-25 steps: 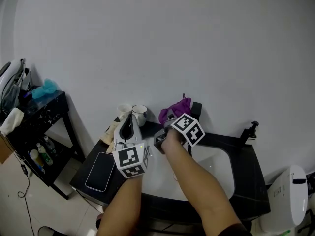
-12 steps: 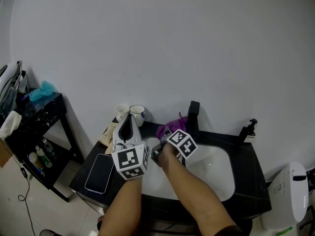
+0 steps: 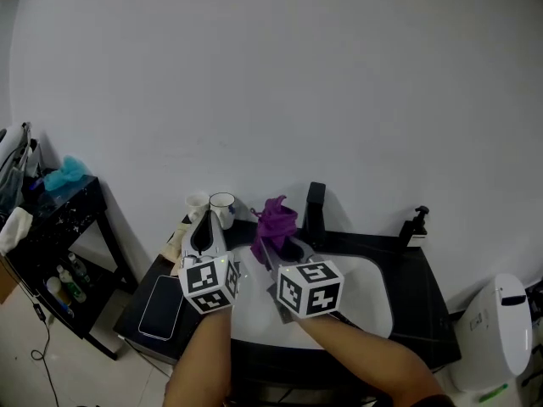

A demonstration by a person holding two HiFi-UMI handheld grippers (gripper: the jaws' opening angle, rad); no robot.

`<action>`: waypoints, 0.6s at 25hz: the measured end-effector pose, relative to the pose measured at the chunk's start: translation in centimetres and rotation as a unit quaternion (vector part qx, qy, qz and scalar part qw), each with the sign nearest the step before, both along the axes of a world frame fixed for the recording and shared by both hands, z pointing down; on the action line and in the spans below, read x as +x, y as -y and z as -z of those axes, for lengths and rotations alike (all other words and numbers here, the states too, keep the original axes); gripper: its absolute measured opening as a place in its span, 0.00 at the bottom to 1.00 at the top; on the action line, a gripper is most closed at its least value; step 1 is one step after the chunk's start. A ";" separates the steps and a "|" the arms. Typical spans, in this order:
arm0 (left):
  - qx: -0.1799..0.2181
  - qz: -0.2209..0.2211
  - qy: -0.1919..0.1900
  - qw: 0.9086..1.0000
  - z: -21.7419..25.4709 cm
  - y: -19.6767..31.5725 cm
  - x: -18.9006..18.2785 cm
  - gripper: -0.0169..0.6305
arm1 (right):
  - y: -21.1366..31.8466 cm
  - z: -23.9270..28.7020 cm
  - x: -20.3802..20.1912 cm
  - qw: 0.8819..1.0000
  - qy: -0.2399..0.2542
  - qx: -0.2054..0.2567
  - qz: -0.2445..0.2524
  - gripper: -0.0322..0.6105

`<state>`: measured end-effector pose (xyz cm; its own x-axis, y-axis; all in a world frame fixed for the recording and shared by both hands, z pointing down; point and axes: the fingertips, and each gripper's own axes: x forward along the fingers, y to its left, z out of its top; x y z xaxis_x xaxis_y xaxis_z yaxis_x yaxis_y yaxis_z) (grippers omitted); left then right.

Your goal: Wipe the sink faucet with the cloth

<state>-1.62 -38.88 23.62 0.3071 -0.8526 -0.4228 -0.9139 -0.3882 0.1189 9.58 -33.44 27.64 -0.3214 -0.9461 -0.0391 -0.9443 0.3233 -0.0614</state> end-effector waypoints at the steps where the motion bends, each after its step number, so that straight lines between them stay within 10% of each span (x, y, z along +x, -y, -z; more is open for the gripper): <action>1: -0.004 -0.009 0.007 1.000 -0.3 0.0 0.7 0.05 | -1.5 0.7 0.7 0.999 -0.030 0.020 0.000 0.17; 5: -0.038 -0.055 0.010 0.998 -1.6 0.3 3.0 0.05 | -5.9 2.5 6.3 0.988 -0.112 0.089 -0.050 0.17; 15: -0.070 -0.129 0.035 0.989 -3.2 -1.2 8.3 0.05 | -5.7 0.5 19.5 0.971 -0.096 0.081 -0.206 0.17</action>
